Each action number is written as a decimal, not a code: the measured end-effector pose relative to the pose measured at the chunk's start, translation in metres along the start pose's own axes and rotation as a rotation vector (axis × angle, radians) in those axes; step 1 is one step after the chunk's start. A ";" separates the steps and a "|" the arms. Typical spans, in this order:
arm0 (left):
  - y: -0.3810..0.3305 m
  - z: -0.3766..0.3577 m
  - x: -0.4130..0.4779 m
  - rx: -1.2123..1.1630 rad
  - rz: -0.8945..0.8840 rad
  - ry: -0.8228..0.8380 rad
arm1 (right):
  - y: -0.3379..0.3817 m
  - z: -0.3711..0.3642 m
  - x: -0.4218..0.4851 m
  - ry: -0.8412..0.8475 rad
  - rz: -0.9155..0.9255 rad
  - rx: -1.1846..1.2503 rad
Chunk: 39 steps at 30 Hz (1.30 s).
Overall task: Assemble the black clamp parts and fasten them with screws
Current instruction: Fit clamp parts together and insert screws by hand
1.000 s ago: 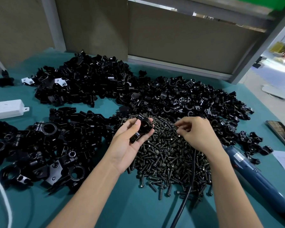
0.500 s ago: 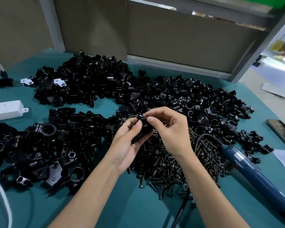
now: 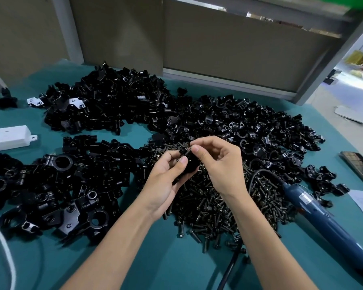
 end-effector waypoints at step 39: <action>0.000 0.010 0.006 -0.261 -0.006 -0.088 | -0.008 0.040 0.003 -0.019 0.001 -0.420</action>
Point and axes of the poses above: each hand's wrist, its own x-axis towards the middle knuckle, its own z-axis out of the back of the hand, y = z × x, the point moved 10 cm from there along x, towards the middle knuckle, and after that the axes turned 6 degrees about -y, right-handed, at the moved point
